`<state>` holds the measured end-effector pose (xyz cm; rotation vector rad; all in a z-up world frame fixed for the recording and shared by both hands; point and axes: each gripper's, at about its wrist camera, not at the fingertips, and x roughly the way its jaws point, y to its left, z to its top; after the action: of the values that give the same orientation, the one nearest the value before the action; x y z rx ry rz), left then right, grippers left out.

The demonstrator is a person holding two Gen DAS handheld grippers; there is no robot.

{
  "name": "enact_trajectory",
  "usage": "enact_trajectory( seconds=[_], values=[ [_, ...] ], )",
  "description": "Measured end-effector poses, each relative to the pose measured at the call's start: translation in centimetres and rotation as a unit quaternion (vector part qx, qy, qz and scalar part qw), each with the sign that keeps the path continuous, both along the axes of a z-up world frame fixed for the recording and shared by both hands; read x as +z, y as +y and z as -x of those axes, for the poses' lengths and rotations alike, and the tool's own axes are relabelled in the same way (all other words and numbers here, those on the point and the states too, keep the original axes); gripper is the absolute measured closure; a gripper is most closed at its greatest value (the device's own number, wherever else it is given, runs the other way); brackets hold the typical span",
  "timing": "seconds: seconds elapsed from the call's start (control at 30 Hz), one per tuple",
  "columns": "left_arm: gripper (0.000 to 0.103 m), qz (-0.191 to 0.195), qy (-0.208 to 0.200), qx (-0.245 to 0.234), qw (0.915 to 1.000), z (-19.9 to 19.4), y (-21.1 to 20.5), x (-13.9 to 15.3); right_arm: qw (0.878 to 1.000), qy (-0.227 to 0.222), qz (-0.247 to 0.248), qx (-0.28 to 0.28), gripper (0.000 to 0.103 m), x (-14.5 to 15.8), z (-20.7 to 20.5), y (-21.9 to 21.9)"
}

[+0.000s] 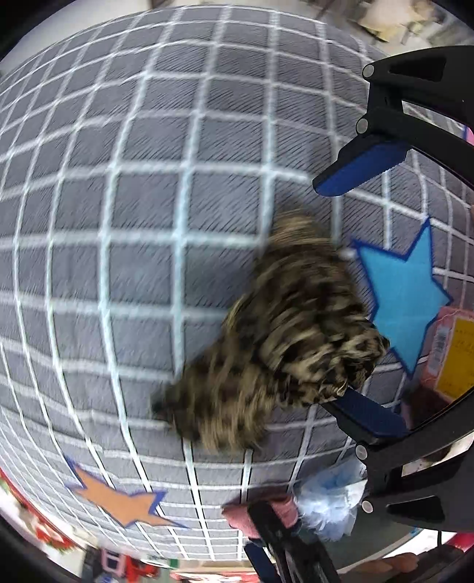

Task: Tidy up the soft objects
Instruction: 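Grasp the pink knit hat with the left tool while the right tool grasps the leopard-print scrunchie, then carry the pink hat and leopard scrunchie with both tools over the box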

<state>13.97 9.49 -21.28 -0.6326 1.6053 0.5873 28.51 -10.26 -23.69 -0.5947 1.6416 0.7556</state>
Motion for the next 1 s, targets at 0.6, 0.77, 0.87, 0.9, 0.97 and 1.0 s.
enact_trajectory(
  seconds=[0.6, 0.77, 0.87, 0.9, 0.97, 1.0],
  values=[
    [0.0, 0.027, 0.009, 0.041, 0.9988, 1.7, 0.9, -3.3, 0.996, -0.07, 0.013, 0.045, 0.0, -0.5, 2.7, 2.4],
    [0.004, 0.021, 0.003, 0.048, 0.9986, 0.1, 1.1, -3.5, 0.997, -0.049, 0.027, 0.05, 0.009, -0.5, 2.3, 2.8],
    [0.025, 0.004, -0.013, 0.033, 0.9994, 0.4, 0.4, -2.4, 0.996, -0.064, 0.018, 0.062, 0.053, 0.8, 2.9, 2.9],
    [0.045, -0.004, -0.021, 0.021, 0.9996, 0.3, 0.2, -1.9, 0.995, -0.067, 0.014, 0.071, 0.063, 1.3, 3.3, 3.0],
    [0.067, -0.005, -0.032, 0.006, 0.9995, 0.4, 0.0, -1.0, 0.996, -0.055, 0.003, 0.074, 0.067, 1.8, 3.7, 3.1],
    [0.073, -0.005, -0.042, 0.008, 0.9991, 0.6, -0.1, -0.4, 0.997, -0.046, -0.004, 0.067, 0.067, 2.1, 3.8, 3.1]
  ],
)
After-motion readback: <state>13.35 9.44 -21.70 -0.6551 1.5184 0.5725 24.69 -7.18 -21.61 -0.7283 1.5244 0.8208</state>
